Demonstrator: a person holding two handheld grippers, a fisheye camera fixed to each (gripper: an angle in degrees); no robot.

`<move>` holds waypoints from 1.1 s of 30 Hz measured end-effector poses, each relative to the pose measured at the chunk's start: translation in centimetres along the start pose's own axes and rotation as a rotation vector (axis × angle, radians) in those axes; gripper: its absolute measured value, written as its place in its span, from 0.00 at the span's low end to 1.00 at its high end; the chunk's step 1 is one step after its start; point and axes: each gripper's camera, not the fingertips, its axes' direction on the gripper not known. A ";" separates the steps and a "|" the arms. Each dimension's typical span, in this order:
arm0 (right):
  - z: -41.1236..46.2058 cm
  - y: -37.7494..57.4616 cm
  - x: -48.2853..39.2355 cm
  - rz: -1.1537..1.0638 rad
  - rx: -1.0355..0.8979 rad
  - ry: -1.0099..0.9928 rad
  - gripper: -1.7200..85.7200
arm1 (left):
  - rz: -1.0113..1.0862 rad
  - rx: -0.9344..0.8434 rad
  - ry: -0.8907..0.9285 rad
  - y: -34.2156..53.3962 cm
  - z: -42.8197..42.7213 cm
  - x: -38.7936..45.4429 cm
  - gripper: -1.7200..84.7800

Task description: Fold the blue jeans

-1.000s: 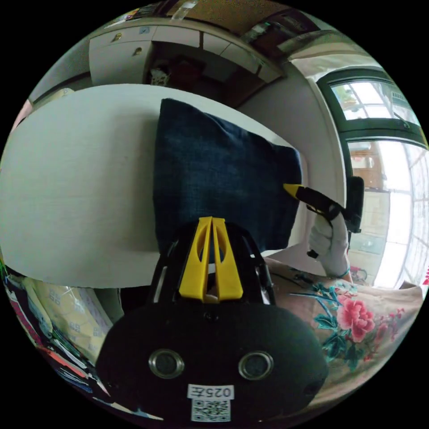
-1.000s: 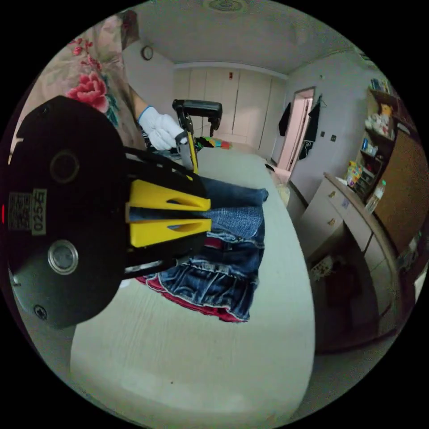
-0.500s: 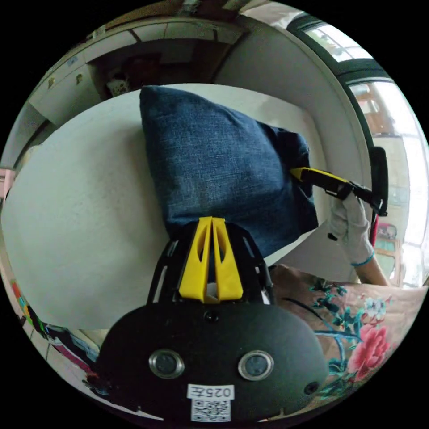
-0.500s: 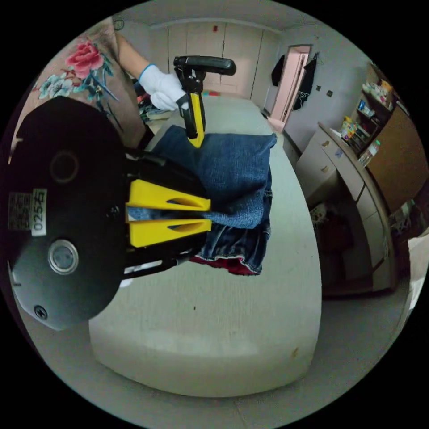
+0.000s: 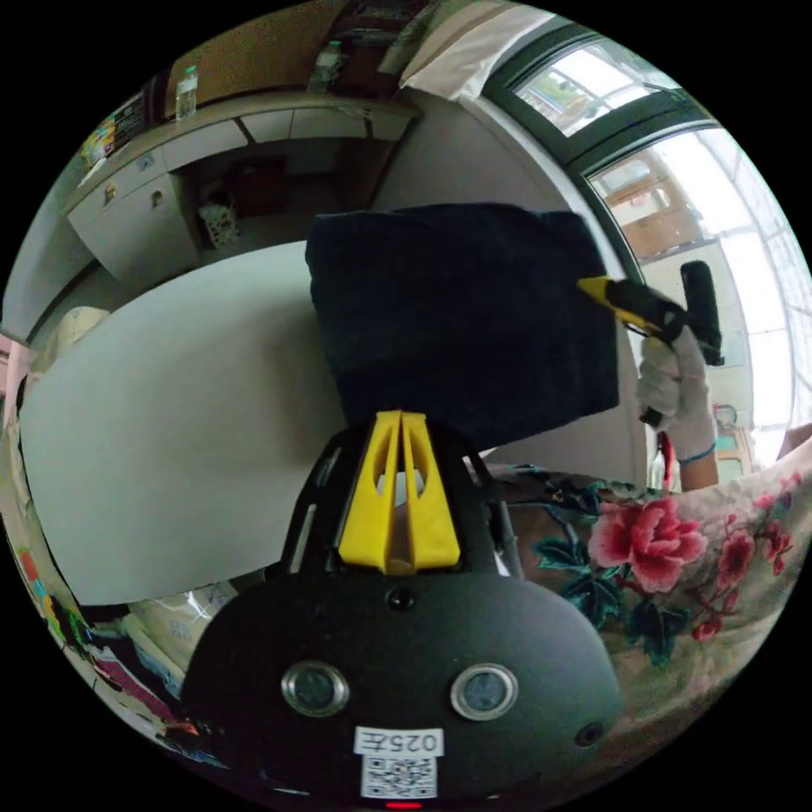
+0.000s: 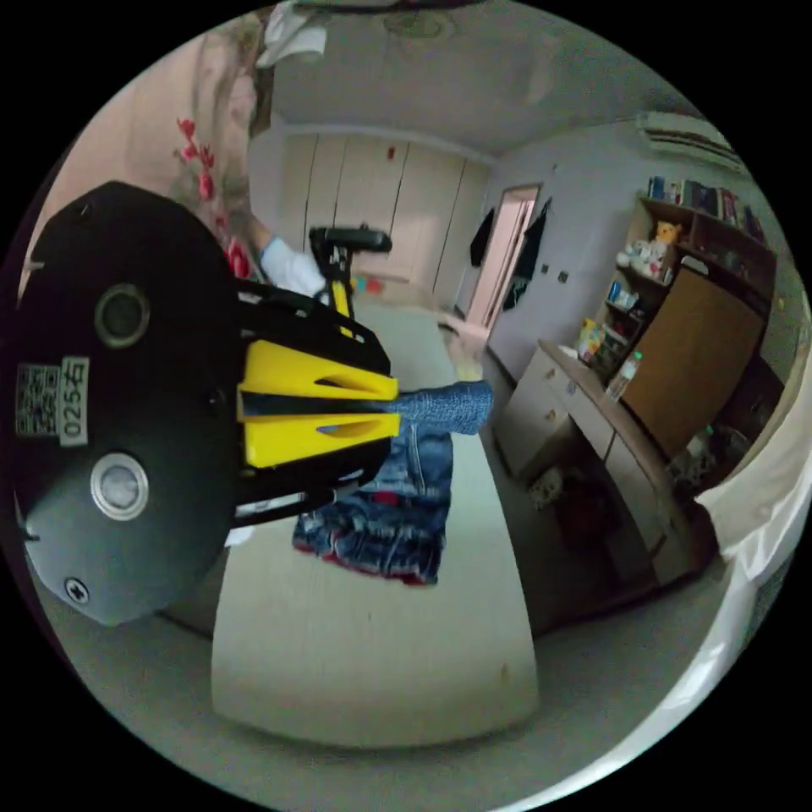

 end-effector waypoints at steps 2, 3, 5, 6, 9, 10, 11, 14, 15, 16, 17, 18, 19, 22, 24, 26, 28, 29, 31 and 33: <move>1.3 0.2 2.4 0.005 -0.015 0.280 0.02 | 0.025 -0.006 0.047 -1.0 1.5 0.8 0.01; 2.2 0.3 3.4 0.009 -0.031 0.340 0.02 | 0.035 -0.015 0.050 -1.4 2.2 1.0 0.01; 7.4 0.7 7.5 0.020 -0.146 0.589 0.03 | 0.084 -0.094 0.024 -3.3 6.7 1.9 0.01; 8.8 1.0 8.3 -0.002 -0.172 0.644 0.03 | 0.094 -0.127 0.024 -3.8 8.2 2.1 0.01; 11.2 2.1 8.4 -0.086 -0.121 0.733 0.04 | 0.154 -0.236 -0.053 -4.5 14.1 2.8 0.01; 11.5 2.1 8.0 -0.099 -0.140 0.759 0.05 | 0.192 -0.256 -0.086 -4.6 14.7 3.4 0.01; 11.5 2.0 7.9 -0.081 -0.144 0.765 0.06 | 0.184 -0.281 -0.102 -4.7 14.9 3.7 0.01; 8.9 1.8 8.4 0.099 -0.053 0.651 0.08 | 0.216 -0.286 -0.166 -3.7 13.7 5.2 0.01; 8.2 1.9 8.1 0.108 -0.022 0.629 0.08 | 0.216 -0.273 -0.174 -3.3 13.0 5.5 0.01; 6.8 1.9 6.8 0.093 0.047 0.618 0.08 | 0.209 -0.217 -0.164 -2.4 11.1 5.9 0.01; 6.0 1.9 4.8 0.016 0.105 0.616 0.07 | 0.208 -0.155 -0.123 -1.5 9.2 6.2 0.01; 5.7 1.8 3.6 -0.029 0.132 0.616 0.06 | 0.219 -0.134 -0.103 -1.0 8.5 6.3 0.01; 5.7 1.6 1.3 -0.122 0.181 0.591 0.03 | 0.253 -0.114 -0.081 -0.2 7.8 6.8 0.01; 9.3 -0.1 -2.4 -0.330 0.131 0.310 0.01 | 0.391 -0.169 -0.201 1.7 10.9 7.6 0.01; 13.9 -1.8 -3.0 -0.386 0.002 0.222 0.01 | 0.470 -0.137 -0.239 3.5 13.4 7.3 0.01; 21.2 -3.3 -2.6 -0.435 -0.072 0.429 0.01 | 0.553 0.003 -0.252 6.2 13.1 7.5 0.01; 27.6 -4.3 -0.3 -0.426 -0.235 0.599 0.01 | 0.532 0.021 -0.271 7.0 12.6 7.7 0.01; 29.2 -4.6 0.6 -0.442 -0.226 0.603 0.01 | 0.498 0.017 -0.275 6.9 12.4 7.6 0.01; 29.0 -4.6 1.0 -0.471 -0.263 0.585 0.01 | 0.486 0.013 -0.263 6.6 11.9 7.5 0.01; 28.1 -5.2 1.1 -0.484 -0.304 0.549 0.01 | 0.488 -0.002 -0.238 6.5 11.2 7.6 0.01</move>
